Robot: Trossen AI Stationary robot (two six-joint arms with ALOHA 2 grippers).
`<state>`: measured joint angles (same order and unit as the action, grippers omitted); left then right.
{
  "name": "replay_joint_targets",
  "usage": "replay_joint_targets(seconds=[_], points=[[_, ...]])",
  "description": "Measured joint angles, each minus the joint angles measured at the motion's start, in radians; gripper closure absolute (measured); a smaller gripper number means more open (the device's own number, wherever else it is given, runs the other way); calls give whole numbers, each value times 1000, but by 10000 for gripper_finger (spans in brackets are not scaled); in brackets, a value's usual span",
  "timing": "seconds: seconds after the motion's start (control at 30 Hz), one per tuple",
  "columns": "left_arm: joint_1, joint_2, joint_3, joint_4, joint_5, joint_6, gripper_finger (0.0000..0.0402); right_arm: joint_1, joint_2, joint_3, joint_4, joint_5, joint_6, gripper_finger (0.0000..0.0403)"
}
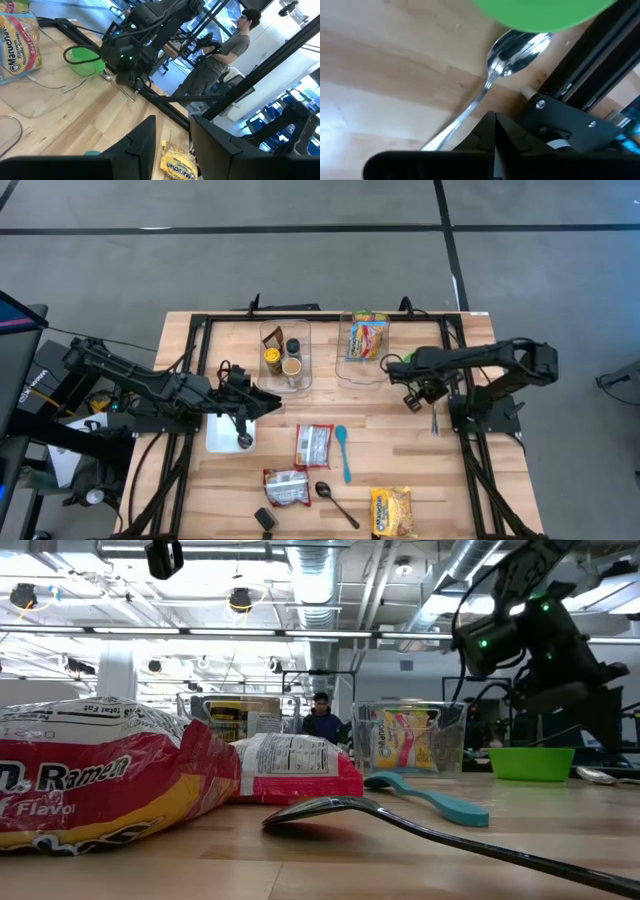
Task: Pick & Place Food Item
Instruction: Put the silver spoon into the white bin
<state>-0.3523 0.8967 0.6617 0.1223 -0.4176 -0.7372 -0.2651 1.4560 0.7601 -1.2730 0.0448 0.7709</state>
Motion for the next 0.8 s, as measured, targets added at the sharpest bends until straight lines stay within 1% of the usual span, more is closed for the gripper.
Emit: replay_joint_targets(seconds=[0.2,0.43,0.6,0.67,0.8], points=[[0,0,0,2,0,0,284,3,37,0,-8,-3,-118,403],[0,0,0,2,0,-1,284,18,36,0,3,5,-176,403],[0,0,0,2,0,-1,284,48,36,-14,17,20,-180,403],[0,0,0,2,0,-1,284,74,35,-32,24,31,-161,403],[0,0,0,2,0,-1,284,118,28,-90,82,16,-108,403]])
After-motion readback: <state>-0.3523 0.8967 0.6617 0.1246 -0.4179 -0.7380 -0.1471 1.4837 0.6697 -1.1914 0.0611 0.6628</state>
